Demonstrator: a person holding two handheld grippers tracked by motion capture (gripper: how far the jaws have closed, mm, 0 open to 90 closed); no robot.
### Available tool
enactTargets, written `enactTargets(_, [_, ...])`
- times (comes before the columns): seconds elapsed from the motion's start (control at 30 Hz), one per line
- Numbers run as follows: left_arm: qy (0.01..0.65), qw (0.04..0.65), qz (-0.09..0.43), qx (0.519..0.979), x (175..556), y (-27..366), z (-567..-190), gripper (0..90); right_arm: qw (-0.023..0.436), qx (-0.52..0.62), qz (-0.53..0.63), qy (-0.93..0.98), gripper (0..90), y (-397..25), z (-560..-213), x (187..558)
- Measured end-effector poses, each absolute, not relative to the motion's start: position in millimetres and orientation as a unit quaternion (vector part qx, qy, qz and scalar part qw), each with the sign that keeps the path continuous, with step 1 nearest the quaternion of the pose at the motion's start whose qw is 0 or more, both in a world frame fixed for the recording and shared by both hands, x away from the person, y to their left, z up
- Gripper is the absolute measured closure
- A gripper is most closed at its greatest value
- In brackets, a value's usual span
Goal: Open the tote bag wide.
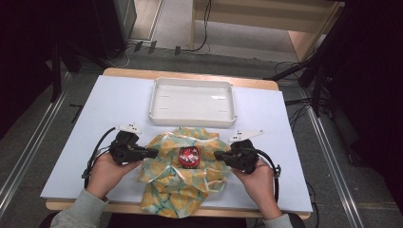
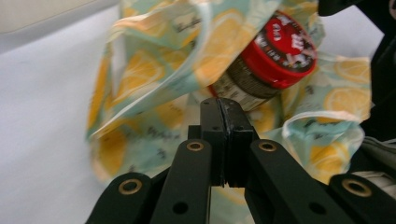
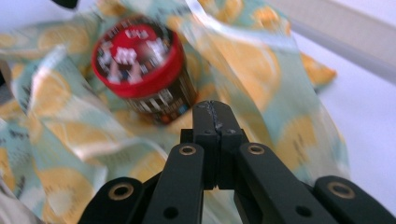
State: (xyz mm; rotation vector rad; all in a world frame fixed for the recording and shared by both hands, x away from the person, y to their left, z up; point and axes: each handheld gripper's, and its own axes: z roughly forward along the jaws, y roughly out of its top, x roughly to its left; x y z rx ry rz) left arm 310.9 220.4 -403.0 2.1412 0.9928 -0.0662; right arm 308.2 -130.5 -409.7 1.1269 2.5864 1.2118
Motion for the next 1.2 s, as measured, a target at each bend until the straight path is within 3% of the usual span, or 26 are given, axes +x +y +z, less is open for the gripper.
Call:
enactTargets(0.4, [0.358,0.378,-0.048,0.852,300.7,185.7,-410.3,90.0,0.048,0.346,0.410,0.843,90.0,-96.9,-398.7,332.8])
enactTargets(0.93, [0.331,0.368,-0.073,0.866,273.8,173.9,-432.2,89.2,0.032,0.361,0.395,0.844,90.0,-71.4,-428.5,374.0])
enactTargets(1.2, [0.323,0.358,-0.087,0.872,263.4,170.6,-448.3,88.8,0.046,0.363,0.390,0.845,90.0,-58.0,-442.8,388.3])
